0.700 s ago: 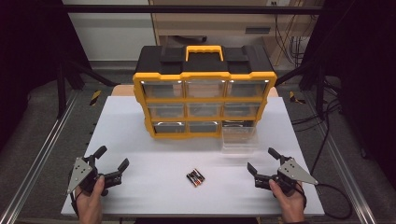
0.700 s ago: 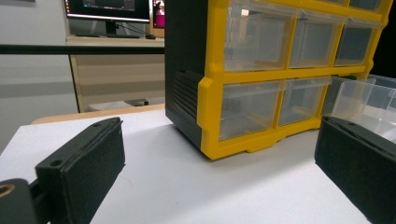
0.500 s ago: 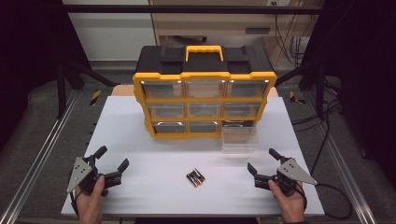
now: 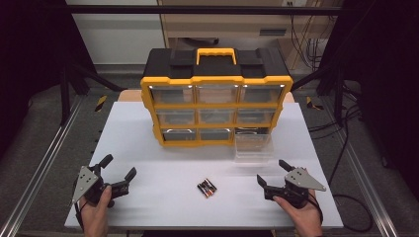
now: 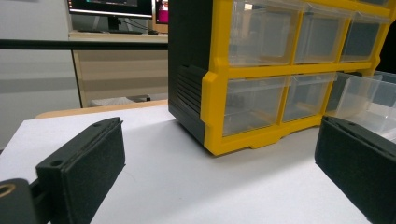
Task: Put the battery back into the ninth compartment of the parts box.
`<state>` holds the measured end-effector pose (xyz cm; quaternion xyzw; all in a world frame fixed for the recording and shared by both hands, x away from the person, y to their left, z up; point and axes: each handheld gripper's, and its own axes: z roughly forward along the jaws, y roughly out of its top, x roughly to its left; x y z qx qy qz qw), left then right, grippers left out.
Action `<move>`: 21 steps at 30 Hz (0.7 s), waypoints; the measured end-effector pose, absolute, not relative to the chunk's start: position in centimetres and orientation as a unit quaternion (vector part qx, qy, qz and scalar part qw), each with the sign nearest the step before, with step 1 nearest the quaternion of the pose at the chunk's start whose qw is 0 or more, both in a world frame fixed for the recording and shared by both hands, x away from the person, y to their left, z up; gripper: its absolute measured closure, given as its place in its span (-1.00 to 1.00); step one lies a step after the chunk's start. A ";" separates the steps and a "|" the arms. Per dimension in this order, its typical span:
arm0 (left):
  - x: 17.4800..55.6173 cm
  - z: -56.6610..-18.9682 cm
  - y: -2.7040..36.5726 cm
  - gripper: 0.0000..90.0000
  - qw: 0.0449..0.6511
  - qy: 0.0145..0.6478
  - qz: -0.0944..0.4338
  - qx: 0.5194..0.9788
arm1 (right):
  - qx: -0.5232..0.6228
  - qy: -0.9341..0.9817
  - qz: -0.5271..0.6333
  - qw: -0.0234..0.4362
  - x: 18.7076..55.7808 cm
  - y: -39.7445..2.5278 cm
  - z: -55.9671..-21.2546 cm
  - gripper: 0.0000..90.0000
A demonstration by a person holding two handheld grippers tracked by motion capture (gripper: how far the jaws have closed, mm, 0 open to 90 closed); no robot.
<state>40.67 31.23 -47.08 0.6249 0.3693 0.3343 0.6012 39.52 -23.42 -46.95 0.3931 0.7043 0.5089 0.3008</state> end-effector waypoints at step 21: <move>41.0 -47.2 31.0 -0.97 0.599 0.371 0.330 0.627 | 0.343 0.787 0.448 0.249 38.8 -15.3 -45.2 -0.75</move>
